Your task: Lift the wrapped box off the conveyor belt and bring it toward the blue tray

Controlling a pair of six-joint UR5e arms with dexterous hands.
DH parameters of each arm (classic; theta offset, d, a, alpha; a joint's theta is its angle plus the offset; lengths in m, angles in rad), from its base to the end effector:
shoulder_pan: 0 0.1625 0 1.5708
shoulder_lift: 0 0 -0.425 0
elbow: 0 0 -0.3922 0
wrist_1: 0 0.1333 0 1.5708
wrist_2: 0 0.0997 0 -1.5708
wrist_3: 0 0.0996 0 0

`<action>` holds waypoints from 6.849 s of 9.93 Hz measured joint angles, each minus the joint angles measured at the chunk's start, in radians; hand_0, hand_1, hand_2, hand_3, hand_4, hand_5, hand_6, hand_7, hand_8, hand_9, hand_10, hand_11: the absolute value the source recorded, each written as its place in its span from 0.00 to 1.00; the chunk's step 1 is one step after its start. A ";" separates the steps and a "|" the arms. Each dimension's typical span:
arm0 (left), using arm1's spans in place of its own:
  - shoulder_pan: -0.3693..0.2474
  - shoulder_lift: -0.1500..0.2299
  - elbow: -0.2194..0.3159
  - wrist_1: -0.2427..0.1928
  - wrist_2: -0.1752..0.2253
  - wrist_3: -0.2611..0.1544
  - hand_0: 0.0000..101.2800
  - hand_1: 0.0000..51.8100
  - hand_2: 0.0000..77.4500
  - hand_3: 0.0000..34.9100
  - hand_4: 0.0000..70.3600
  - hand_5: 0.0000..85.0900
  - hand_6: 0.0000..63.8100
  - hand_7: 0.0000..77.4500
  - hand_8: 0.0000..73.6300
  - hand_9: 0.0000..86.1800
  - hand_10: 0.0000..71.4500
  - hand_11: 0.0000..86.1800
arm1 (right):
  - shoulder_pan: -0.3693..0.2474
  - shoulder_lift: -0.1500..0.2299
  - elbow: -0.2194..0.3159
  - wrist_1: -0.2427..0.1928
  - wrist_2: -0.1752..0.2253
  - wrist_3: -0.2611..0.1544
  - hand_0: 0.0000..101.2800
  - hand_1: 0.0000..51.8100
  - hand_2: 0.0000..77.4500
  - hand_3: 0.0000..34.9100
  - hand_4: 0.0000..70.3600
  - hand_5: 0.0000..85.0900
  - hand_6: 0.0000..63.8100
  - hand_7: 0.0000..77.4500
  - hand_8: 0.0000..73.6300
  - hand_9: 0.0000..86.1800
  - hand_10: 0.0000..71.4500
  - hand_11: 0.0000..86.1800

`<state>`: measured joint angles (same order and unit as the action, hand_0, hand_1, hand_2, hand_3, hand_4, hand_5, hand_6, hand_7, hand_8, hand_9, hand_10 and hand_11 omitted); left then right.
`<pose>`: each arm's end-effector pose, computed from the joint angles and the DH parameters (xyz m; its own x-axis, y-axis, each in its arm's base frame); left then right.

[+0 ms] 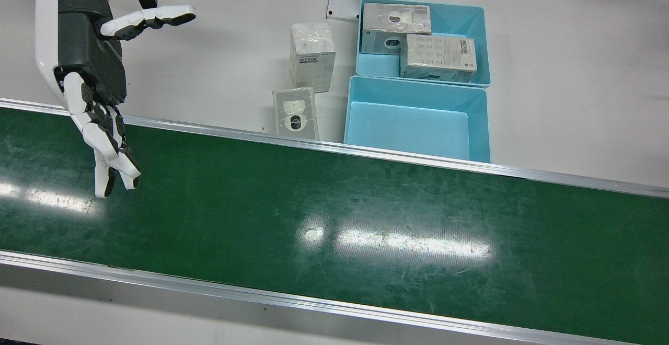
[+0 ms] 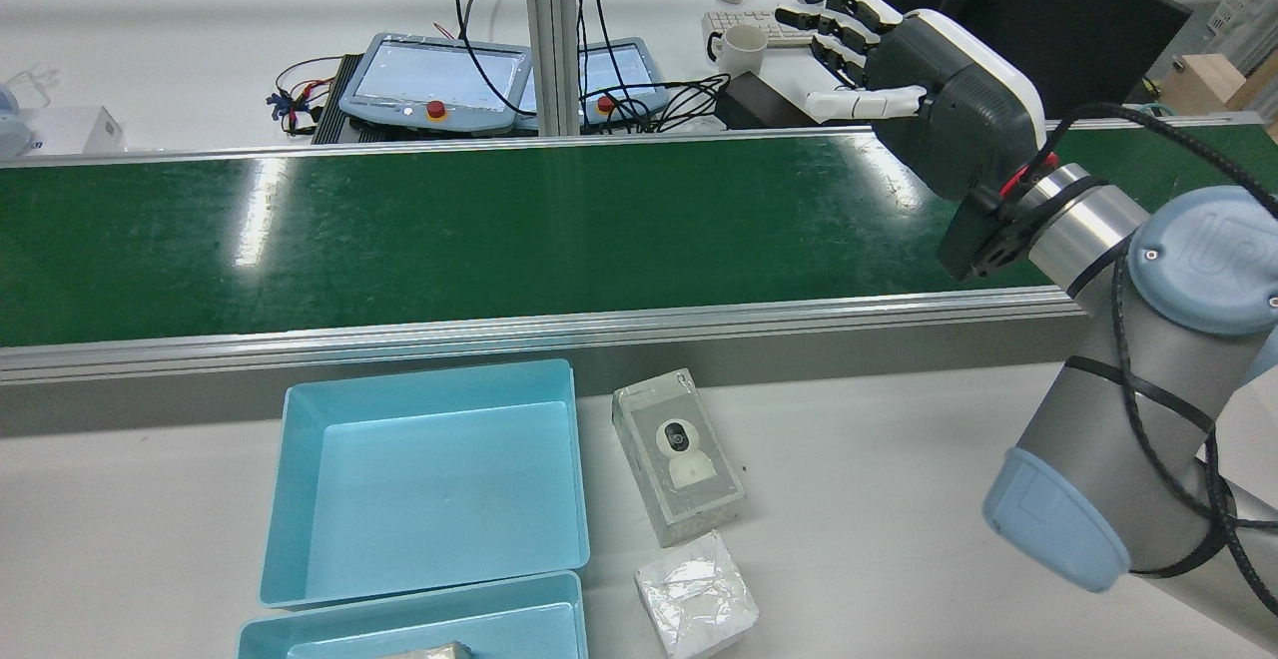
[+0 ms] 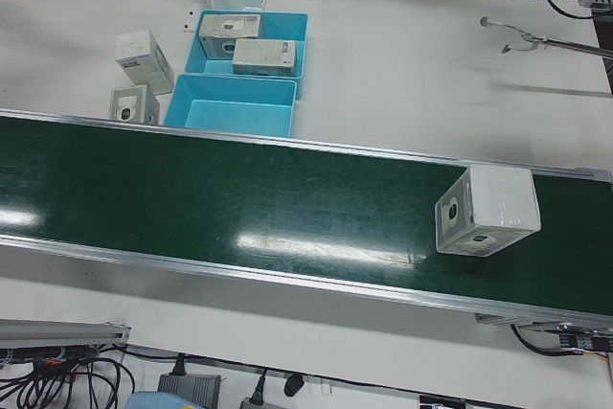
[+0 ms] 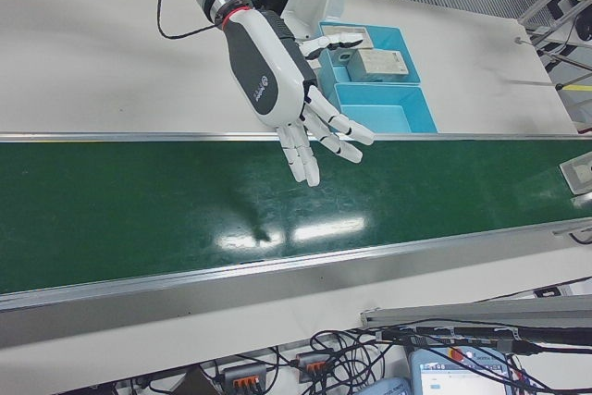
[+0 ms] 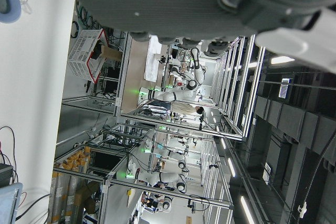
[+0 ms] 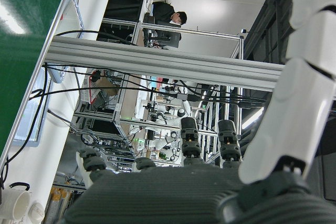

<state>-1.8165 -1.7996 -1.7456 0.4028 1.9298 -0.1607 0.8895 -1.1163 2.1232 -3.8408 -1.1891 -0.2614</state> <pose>-0.2292 -0.5100 0.5220 -0.9808 -0.1117 0.1597 -0.1588 -0.0173 -0.9872 -0.1917 -0.5070 0.2799 -0.9616 0.2374 0.1373 -0.0598 0.3070 -0.9498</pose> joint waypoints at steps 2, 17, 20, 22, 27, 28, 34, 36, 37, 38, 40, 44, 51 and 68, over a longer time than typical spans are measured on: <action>0.000 0.000 0.000 0.000 0.000 0.000 0.00 0.00 0.01 0.00 0.00 0.01 0.00 0.01 0.01 0.01 0.01 0.00 | 0.001 0.000 -0.003 0.001 0.000 0.004 0.40 0.19 0.16 0.85 0.05 0.21 0.00 0.21 0.00 0.03 0.06 0.08; 0.000 0.000 0.000 0.000 0.000 0.000 0.00 0.00 0.01 0.00 0.00 0.01 0.00 0.01 0.01 0.00 0.01 0.00 | -0.009 0.000 -0.004 0.011 -0.001 0.001 0.42 0.24 0.23 0.84 0.09 0.22 0.00 0.23 0.00 0.03 0.06 0.08; 0.000 0.000 0.000 0.000 0.000 0.000 0.00 0.00 0.01 0.00 0.00 0.01 0.00 0.01 0.00 0.01 0.00 0.00 | -0.032 0.001 -0.023 0.011 -0.001 -0.003 0.44 0.22 0.15 0.85 0.10 0.19 0.00 0.19 0.00 0.03 0.04 0.07; 0.000 0.000 0.000 0.000 0.000 0.000 0.00 0.00 0.01 0.00 0.00 0.01 0.00 0.01 0.01 0.00 0.01 0.00 | -0.040 0.007 -0.062 0.013 -0.001 0.000 0.42 0.17 0.09 0.85 0.06 0.18 0.00 0.19 0.00 0.03 0.04 0.07; 0.000 0.000 0.000 0.000 0.000 0.000 0.00 0.00 0.01 0.00 0.00 0.01 0.00 0.01 0.01 0.01 0.00 0.00 | -0.043 0.052 -0.154 0.069 0.002 0.007 0.36 0.13 0.08 0.85 0.00 0.11 0.00 0.15 0.04 0.08 0.05 0.08; 0.000 0.000 0.000 0.000 0.000 0.000 0.00 0.00 0.01 0.00 0.00 0.01 0.00 0.01 0.01 0.00 0.00 0.00 | -0.043 0.058 -0.162 0.074 0.001 0.007 0.36 0.13 0.08 0.85 0.00 0.11 0.00 0.15 0.04 0.08 0.05 0.08; 0.000 0.000 0.000 0.000 0.000 0.000 0.00 0.00 0.01 0.00 0.00 0.01 0.00 0.01 0.01 0.00 0.01 0.00 | -0.037 0.063 -0.172 0.081 -0.010 -0.006 0.36 0.15 0.12 0.85 0.00 0.13 0.00 0.18 0.04 0.09 0.06 0.08; 0.000 0.000 0.000 0.000 0.000 0.000 0.00 0.00 0.01 0.00 0.00 0.01 0.00 0.01 0.01 0.00 0.01 0.00 | -0.036 0.063 -0.174 0.092 -0.019 -0.009 0.37 0.15 0.12 0.85 0.00 0.10 0.00 0.15 0.04 0.08 0.06 0.08; 0.000 0.000 0.000 0.000 0.000 0.000 0.00 0.00 0.01 0.00 0.00 0.01 0.00 0.01 0.01 0.00 0.01 0.00 | -0.032 0.063 -0.174 0.099 -0.026 -0.013 0.37 0.15 0.12 0.85 0.00 0.10 0.00 0.15 0.04 0.08 0.06 0.08; 0.000 0.000 0.000 0.000 0.000 0.000 0.00 0.00 0.01 0.00 0.00 0.01 0.00 0.01 0.01 0.00 0.01 0.00 | -0.025 0.061 -0.173 0.104 -0.030 -0.016 0.37 0.15 0.13 0.85 0.00 0.11 0.00 0.17 0.04 0.08 0.06 0.08; 0.000 0.000 0.000 0.000 0.000 0.000 0.00 0.00 0.01 0.00 0.00 0.01 0.00 0.01 0.01 0.01 0.01 0.00 | -0.006 0.055 -0.164 0.109 -0.033 -0.018 0.36 0.15 0.13 0.85 0.00 0.12 0.00 0.17 0.04 0.08 0.05 0.07; 0.000 0.000 0.000 0.000 0.000 0.000 0.00 0.00 0.01 0.00 0.00 0.01 0.00 0.01 0.01 0.00 0.01 0.00 | 0.007 0.051 -0.153 0.105 -0.033 -0.020 0.05 0.02 0.03 0.85 0.00 0.10 0.00 0.18 0.18 0.05 0.00 0.02; 0.000 0.000 0.000 0.000 0.000 0.000 0.00 0.00 0.01 0.00 0.00 0.01 0.00 0.01 0.01 0.00 0.01 0.00 | 0.013 0.034 -0.190 0.067 -0.030 -0.021 0.16 0.01 0.02 0.88 0.02 0.16 0.00 0.19 0.21 0.06 0.00 0.02; 0.000 0.000 0.000 0.000 0.000 0.000 0.00 0.00 0.01 0.00 0.00 0.01 0.00 0.01 0.00 0.01 0.01 0.00 | -0.009 0.085 -0.246 0.086 -0.021 -0.018 0.45 0.24 0.18 0.87 0.03 0.19 0.00 0.22 0.02 0.08 0.05 0.07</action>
<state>-1.8165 -1.7996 -1.7456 0.4028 1.9298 -0.1607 0.8804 -1.0317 1.8768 -3.7552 -1.2103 -0.2791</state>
